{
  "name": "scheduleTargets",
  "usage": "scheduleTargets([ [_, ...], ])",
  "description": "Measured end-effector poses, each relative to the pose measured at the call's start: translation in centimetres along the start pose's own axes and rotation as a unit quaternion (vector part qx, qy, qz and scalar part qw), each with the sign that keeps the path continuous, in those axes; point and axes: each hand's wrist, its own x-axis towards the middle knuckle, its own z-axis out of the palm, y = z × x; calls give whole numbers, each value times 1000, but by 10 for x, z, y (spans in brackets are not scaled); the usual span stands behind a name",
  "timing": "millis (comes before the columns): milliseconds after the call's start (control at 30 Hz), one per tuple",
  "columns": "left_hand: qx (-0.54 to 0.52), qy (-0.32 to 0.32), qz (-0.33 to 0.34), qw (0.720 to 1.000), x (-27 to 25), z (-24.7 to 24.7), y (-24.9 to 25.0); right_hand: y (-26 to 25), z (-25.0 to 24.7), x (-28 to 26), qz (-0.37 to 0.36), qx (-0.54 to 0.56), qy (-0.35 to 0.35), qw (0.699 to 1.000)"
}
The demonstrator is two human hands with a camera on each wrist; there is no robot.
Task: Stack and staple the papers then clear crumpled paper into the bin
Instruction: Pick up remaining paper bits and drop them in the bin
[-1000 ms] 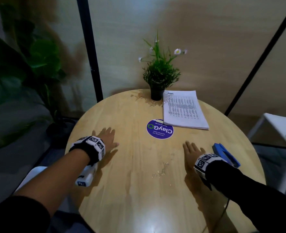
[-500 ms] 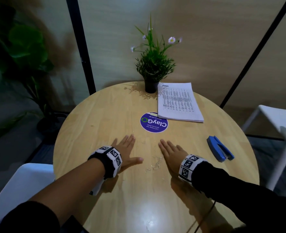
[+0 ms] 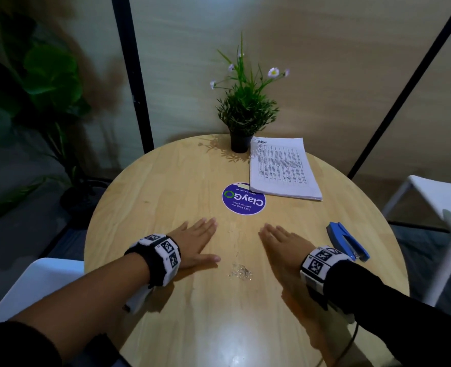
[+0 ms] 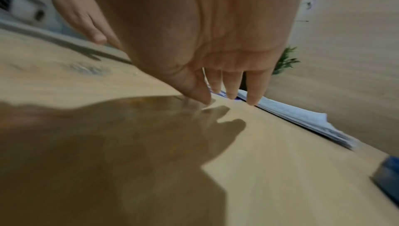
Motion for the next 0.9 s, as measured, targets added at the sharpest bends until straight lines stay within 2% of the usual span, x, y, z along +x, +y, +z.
scheduleTargets([
  [133,-44,14,-104,994,22,3,-21,11,1,25,82,-45,-52,994],
  [267,-61,16,-118,991,42,1,-25,0,-5,42,87,-79,-54,992],
  [400,-39,14,-80,996,51,-9,-14,-15,-16,49,38,-111,-46,992],
  [633,15,-4,43,999,30,2,14,-21,0,31,-105,-174,25,979],
  [800,29,-3,84,996,-3,24,25,-23,17,0,-140,-164,10,976],
  [900,31,-21,84,996,-23,22,36,-25,23,-17,-136,-135,1,982],
])
